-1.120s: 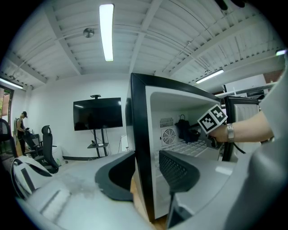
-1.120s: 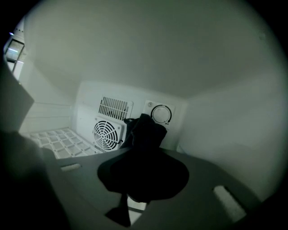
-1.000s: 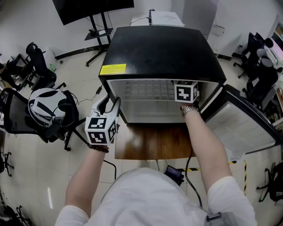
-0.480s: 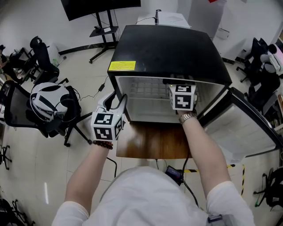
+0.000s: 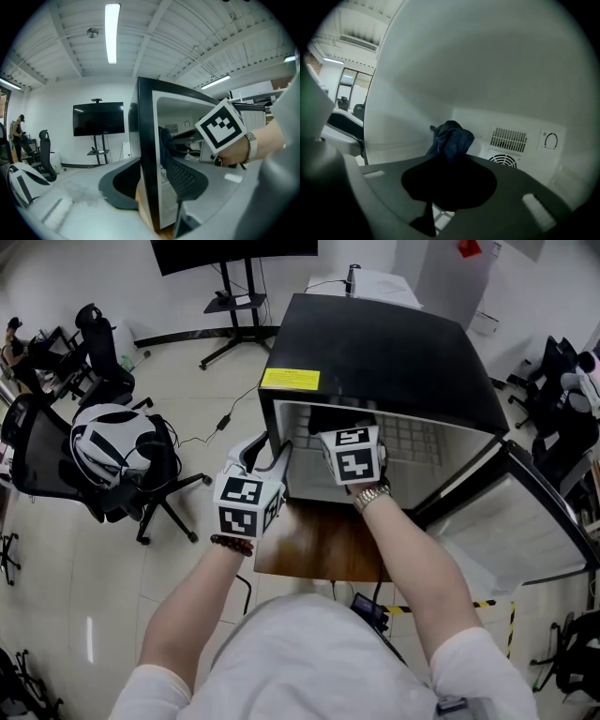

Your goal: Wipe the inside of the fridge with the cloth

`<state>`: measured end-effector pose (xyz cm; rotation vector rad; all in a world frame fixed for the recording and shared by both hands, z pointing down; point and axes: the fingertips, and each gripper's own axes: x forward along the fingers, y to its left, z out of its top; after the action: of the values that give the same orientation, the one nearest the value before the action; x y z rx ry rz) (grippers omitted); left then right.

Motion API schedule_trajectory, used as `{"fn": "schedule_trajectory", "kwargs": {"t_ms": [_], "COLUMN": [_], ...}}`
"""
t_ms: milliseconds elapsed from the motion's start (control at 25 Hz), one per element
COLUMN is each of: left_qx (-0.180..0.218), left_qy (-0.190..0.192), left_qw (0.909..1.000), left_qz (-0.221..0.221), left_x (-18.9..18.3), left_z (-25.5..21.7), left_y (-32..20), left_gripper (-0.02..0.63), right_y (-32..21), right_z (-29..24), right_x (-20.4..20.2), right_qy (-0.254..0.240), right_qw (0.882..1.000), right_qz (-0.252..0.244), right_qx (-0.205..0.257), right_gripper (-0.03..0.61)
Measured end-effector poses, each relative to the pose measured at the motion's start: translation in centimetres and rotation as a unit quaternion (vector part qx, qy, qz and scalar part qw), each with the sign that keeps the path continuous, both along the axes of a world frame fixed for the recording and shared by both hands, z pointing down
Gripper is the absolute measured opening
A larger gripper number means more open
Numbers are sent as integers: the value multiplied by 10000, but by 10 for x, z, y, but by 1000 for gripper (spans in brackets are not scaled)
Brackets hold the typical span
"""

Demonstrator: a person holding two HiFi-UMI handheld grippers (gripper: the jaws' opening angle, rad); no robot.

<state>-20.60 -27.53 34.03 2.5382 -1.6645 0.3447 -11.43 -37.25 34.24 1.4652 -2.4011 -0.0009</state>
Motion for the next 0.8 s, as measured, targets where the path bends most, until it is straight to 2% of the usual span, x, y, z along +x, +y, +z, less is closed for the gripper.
{"fn": "schedule_trajectory", "kwargs": {"t_ms": [240,520,800], "left_qx": [13,59,50], "left_qy": [-17,-6,-28], "left_qw": [10000,9999,9998], "left_qz": [89,151,186], "left_x": [-1,0,0], "left_z": [0,-1,0], "left_y": [1,2,2], "left_gripper": [167,167,167], "right_y": [-7,-27,-30], "right_z": [15,23,43], "right_x": [-26,-38,-38], "right_qy": [347,646,1154], "right_qw": [9992,9974,9915], "right_qz": [-96,-78,-22], "right_qx": [-169,-314,-592], "right_gripper": [67,67,67]}}
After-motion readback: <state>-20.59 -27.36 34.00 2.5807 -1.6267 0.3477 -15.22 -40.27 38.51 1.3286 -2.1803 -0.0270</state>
